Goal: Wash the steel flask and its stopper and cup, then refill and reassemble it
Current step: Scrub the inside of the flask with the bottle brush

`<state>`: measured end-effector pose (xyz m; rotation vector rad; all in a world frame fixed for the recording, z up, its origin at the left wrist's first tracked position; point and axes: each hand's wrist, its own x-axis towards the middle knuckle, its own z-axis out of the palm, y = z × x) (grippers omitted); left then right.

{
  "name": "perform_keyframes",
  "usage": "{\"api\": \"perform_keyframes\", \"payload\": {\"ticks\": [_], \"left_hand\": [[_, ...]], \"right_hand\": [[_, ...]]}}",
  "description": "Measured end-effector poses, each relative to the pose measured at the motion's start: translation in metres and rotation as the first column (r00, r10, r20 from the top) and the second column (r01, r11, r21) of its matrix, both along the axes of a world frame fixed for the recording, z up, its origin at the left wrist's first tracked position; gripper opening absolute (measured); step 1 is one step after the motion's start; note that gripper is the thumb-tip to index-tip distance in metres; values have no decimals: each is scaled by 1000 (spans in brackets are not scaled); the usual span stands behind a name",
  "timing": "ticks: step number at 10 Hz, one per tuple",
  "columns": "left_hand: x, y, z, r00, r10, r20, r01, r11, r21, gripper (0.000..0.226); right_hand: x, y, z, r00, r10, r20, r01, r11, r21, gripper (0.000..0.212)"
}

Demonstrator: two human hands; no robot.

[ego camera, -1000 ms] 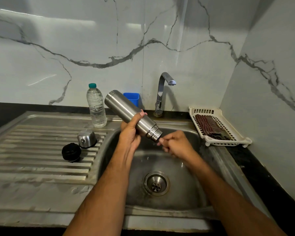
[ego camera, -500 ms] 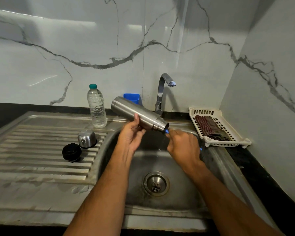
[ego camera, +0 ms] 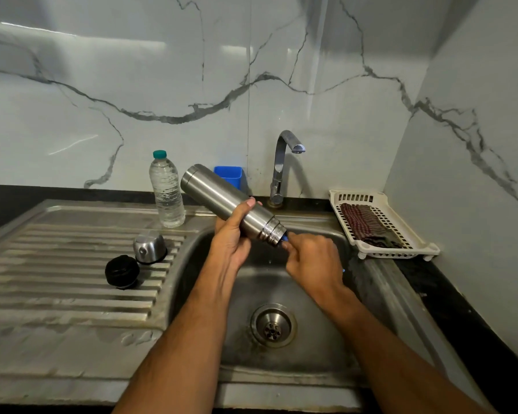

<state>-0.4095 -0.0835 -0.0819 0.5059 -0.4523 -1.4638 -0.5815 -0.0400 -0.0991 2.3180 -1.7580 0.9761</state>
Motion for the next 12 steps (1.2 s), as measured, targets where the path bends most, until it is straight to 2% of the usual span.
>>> {"api": "perform_keyframes", "payload": {"ticks": [1, 2, 3, 4, 5, 6, 7, 8, 9, 10, 11, 12], "left_hand": [[2, 0, 1, 1000, 7, -18, -7, 1000, -12, 83], [10, -1, 1, 999, 36, 13, -35, 998, -43, 78], [11, 2, 4, 999, 26, 35, -24, 997, -69, 90], [10, 3, 2, 999, 47, 26, -45, 998, -50, 84], [8, 3, 3, 1000, 27, -5, -27, 999, -30, 82], [12, 4, 5, 999, -16, 36, 16, 1000, -9, 77], [15, 3, 0, 997, -35, 63, 35, 999, -1, 71], [4, 5, 2, 1000, -18, 16, 18, 1000, 7, 72], [-5, 7, 8, 999, 36, -7, -36, 998, 47, 82], [-1, 6, 4, 997, 73, 38, -75, 996, 57, 79], [3, 5, 6, 986, 128, 104, -137, 987, 85, 68], [14, 5, 13, 978, 201, 49, -206, 973, 106, 52]], "right_hand": [[12, 2, -1, 997, 42, 57, -39, 998, -49, 14], [16, 1, 18, 506, -164, 847, -585, 656, 477, 19], [12, 1, 21, 305, -312, 900, -801, 427, 419, 17], [14, 0, 15, 745, -10, 667, -379, 816, 436, 16], [17, 4, 7, 996, -2, 91, 4, 1000, -15, 10], [15, 7, 6, 995, -59, 86, 73, 983, -166, 8], [4, 2, 3, 984, -129, 122, 148, 976, -162, 5], [3, -1, -1, 978, -72, 198, 62, 997, 52, 10], [15, -1, 1, 848, -33, 529, -191, 912, 363, 20], [21, 2, 10, 516, -198, 833, -594, 617, 516, 28], [12, -1, 11, 431, -219, 875, -740, 470, 482, 26], [-7, 0, 11, 552, -132, 824, -656, 541, 526, 26]]}}
